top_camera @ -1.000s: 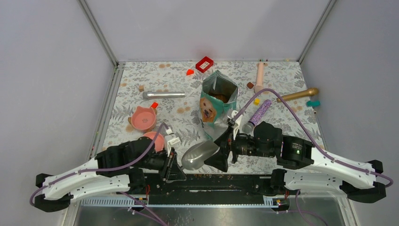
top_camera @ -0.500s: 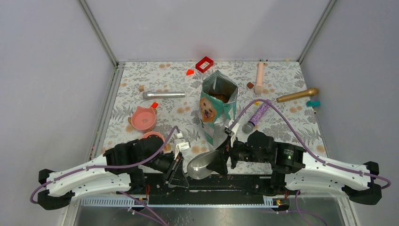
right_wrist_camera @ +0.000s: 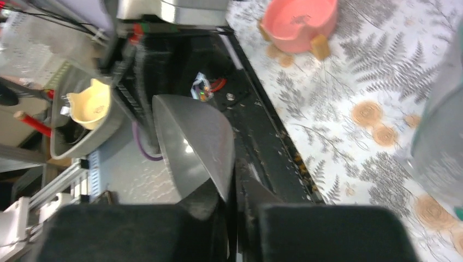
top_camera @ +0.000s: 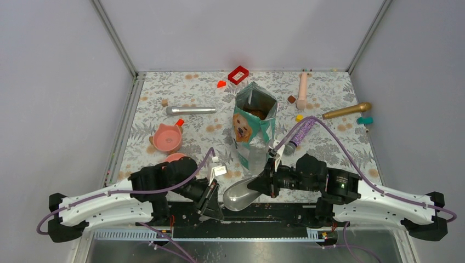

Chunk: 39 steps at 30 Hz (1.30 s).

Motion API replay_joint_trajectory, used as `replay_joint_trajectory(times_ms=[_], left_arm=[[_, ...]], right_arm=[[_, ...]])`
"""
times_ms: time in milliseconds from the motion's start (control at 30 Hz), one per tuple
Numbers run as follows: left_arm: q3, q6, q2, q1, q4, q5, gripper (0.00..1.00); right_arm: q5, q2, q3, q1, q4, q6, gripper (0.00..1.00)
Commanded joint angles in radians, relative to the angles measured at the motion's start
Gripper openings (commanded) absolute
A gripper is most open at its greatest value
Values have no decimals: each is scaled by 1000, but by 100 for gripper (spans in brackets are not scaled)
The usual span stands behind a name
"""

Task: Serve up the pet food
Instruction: Pick up the spatula from the center of the board.

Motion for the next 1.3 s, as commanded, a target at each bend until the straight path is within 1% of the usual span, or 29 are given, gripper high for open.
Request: replay_joint_trajectory(times_ms=[0, 67, 133, 167, 267, 333, 433, 500, 567, 600, 700, 800, 933, 1133, 1200, 1267], left_arm=[[22, -25, -20, -3, 131, -39, 22], [46, -32, -25, -3, 108, -124, 59], [53, -45, -51, -3, 112, -229, 96], [49, -57, -79, -3, 131, -288, 99], [26, -117, -144, -1, 186, -495, 99], [-9, -173, -185, -2, 260, -621, 99], [-97, -240, -244, -2, 439, -697, 99], [-154, -267, -265, -2, 561, -705, 99], [-174, -287, -270, -1, 595, -701, 98], [-173, -290, -269, -1, 596, -694, 96], [-164, -297, -269, -1, 588, -674, 84], [-169, -302, -279, -2, 578, -678, 74], [-172, -311, -285, -2, 549, -707, 60], [-166, -299, -280, -2, 546, -681, 38], [-166, -295, -278, -1, 544, -674, 36], [-157, -288, -269, -3, 533, -665, 38]], right_arm=[[7, -9, 4, 3, -15, 77, 0], [82, -40, -5, 2, -40, 141, 0], [216, -95, -24, -2, -72, 227, 0], [296, -128, -39, -3, -87, 268, 0], [413, -223, -93, -4, -99, 352, 0], [466, -264, -120, -5, -96, 408, 0], [482, -290, -168, -5, 0, 454, 0], [443, -285, -189, -4, 85, 451, 0], [428, -273, -192, -4, 124, 461, 0], [435, -270, -195, -3, 137, 469, 0], [453, -266, -207, -4, 164, 484, 0], [434, -261, -213, -4, 184, 480, 0], [393, -241, -199, -4, 170, 474, 0], [412, -237, -199, -4, 161, 490, 0], [416, -235, -198, -4, 159, 499, 0], [421, -230, -194, -4, 159, 501, 0]])
